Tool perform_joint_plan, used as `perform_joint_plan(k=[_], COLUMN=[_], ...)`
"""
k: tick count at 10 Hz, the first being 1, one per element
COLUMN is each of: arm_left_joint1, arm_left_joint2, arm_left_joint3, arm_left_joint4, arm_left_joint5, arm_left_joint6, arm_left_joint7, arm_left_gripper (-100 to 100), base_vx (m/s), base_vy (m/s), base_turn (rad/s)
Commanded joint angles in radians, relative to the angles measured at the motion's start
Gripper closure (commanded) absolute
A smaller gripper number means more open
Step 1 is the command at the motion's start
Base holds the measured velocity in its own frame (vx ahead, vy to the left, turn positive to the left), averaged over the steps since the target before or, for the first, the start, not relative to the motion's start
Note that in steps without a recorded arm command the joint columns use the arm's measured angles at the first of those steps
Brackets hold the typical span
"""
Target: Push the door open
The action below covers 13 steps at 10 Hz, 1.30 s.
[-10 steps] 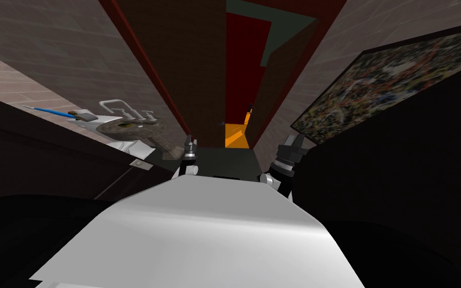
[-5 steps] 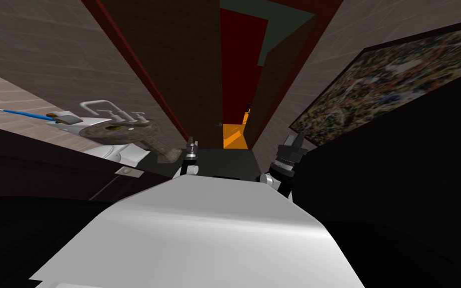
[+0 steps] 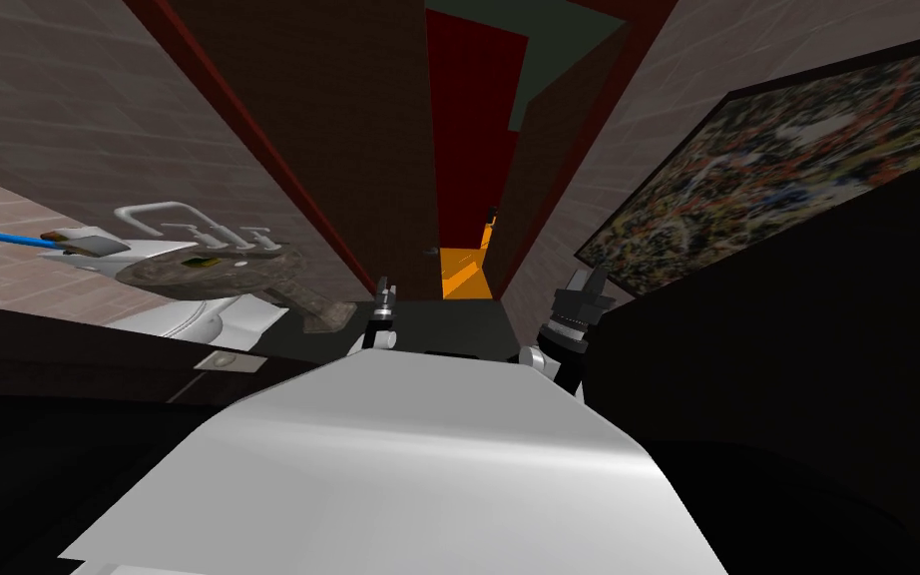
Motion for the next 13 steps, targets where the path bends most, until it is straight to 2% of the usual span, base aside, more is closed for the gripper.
perform_joint_plan(k=[1,12,13], arm_left_joint1=[-0.014,-0.128,-0.128], arm_left_joint2=[0.008,0.058,0.058], arm_left_joint3=[0.000,0.006,0.006], arm_left_joint4=[0.048,0.365,0.365], arm_left_joint5=[0.006,0.047,0.047], arm_left_joint6=[-0.015,-0.088,-0.088], arm_left_joint7=[0.009,0.054,0.054], arm_left_gripper=[-100,-100,-100], base_vx=[0.108,0.103,0.062], base_vy=[-0.023,-0.023,-0.003], base_turn=[-0.051,-0.055,-0.018])
